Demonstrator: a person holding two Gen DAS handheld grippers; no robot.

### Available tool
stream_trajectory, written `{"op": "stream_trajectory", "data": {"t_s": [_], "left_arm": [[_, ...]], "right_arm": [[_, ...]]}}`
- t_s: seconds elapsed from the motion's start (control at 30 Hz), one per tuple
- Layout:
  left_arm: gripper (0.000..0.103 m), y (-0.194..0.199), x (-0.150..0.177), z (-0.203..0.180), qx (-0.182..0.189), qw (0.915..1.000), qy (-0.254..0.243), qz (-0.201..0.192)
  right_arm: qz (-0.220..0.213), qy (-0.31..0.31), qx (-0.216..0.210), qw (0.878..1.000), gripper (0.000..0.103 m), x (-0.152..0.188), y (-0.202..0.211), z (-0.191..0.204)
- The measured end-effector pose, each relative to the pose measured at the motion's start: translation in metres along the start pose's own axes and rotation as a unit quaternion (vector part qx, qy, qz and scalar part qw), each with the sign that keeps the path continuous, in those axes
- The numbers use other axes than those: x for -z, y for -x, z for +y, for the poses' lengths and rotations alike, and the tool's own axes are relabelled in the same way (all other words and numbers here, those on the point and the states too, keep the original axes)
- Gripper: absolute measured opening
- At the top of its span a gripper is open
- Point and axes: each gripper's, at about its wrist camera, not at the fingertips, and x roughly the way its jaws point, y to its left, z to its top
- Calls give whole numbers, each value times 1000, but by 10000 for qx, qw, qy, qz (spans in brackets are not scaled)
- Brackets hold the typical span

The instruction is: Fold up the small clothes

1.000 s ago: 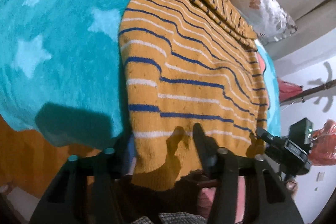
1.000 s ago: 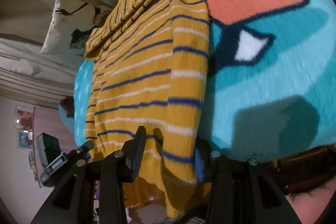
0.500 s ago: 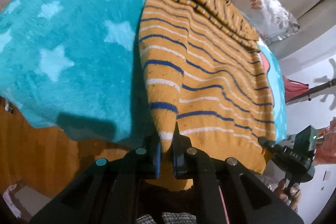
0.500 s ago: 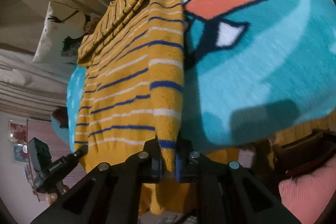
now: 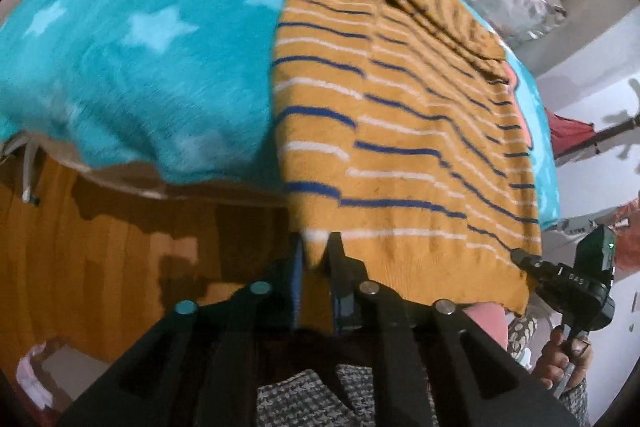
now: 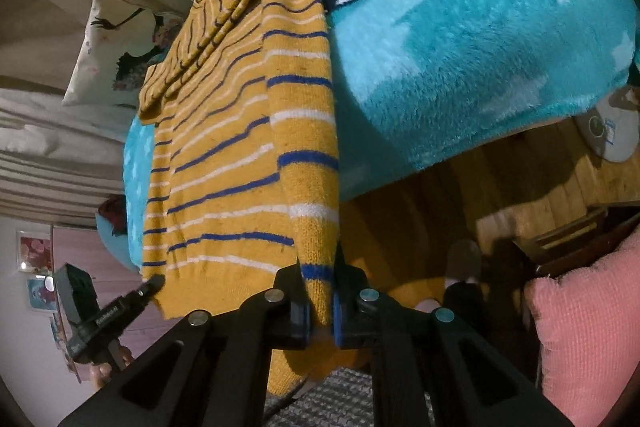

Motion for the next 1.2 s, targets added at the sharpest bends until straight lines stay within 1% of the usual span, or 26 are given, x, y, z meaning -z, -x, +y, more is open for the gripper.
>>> {"op": "stream_trajectory", "data": {"t_s": [0.1, 0.13, 0.17, 0.27, 0.3, 0.33, 0.37, 0.43, 0.53, 0.57, 0.63, 0.7, 0.73, 0.8, 0.83, 0.87, 0.9, 0.93, 0.97, 1.07, 1.2], "left_arm": [[26, 8, 5, 16, -65, 9998, 127, -132], [34, 11, 7, 22, -63, 9996, 205, -185], [39, 13, 8, 27, -64, 9993, 285, -243], [44, 20, 11, 43, -158, 9981, 465, -383], [44, 22, 12, 47, -210, 9977, 495, -414], [45, 22, 12, 49, -254, 9975, 504, -436], [46, 23, 13, 50, -292, 9973, 497, -455], [48, 25, 14, 48, -389, 9970, 437, -506], [52, 31, 15, 40, -609, 9960, 277, -586], [52, 33, 14, 35, -672, 9956, 191, -626], [54, 37, 11, 23, -862, 9937, -29, -716], [57, 43, 5, 7, -988, 9913, -239, -833], [60, 45, 2, -1, -1019, 9902, -348, -888], [65, 50, -5, -19, -1125, 9869, -583, -1004], [69, 52, -8, -27, -1163, 9851, -689, -1061], [74, 54, -12, -35, -1194, 9835, -780, -1115], [76, 55, -17, -43, -1238, 9817, -852, -1168], [78, 54, -21, -47, -1266, 9808, -876, -1194], [78, 53, -24, -51, -1281, 9807, -872, -1194], [78, 44, -31, -51, -1185, 9848, -654, -1088], [78, 25, -28, -22, -905, 9914, -170, -926]], "right_arm": [[49, 199, 150, 9997, 9, -1, -7, 7], [73, 259, 214, 9994, 9, -2, -10, 10], [108, 311, 282, 9991, 10, -2, -14, 10], [216, 347, 508, 9979, 12, -5, -24, 5], [256, 322, 623, 9972, 14, -6, -29, 2], [310, 275, 734, 9964, 19, -7, -32, -2], [361, 245, 881, 9952, 28, -7, -35, -7], [388, 296, 1189, 9917, 36, -7, -33, -15], [261, 313, 1565, 9868, 37, -6, -20, -23], [137, 277, 1647, 9859, 37, -7, -11, -26], [-87, 281, 1679, 9854, 39, -10, 4, -23], [-280, 371, 1729, 9838, 45, -15, 14, -16], [-373, 458, 1748, 9828, 48, -18, 18, -10], [-502, 685, 1740, 9811, 49, -25, 22, 8], [-541, 799, 1739, 9800, 49, -28, 22, 17], [-585, 949, 1742, 9784, 51, -32, 21, 27], [-614, 1139, 1740, 9762, 53, -36, 19, 38], [-619, 1248, 1743, 9748, 58, -36, 14, 48], [-592, 1429, 1748, 9724, 61, -40, 9, 56], [-416, 1616, 1783, 9697, 61, -45, -7, 62], [-131, 1512, 1714, 9735, 61, -52, -17, 49]]}}
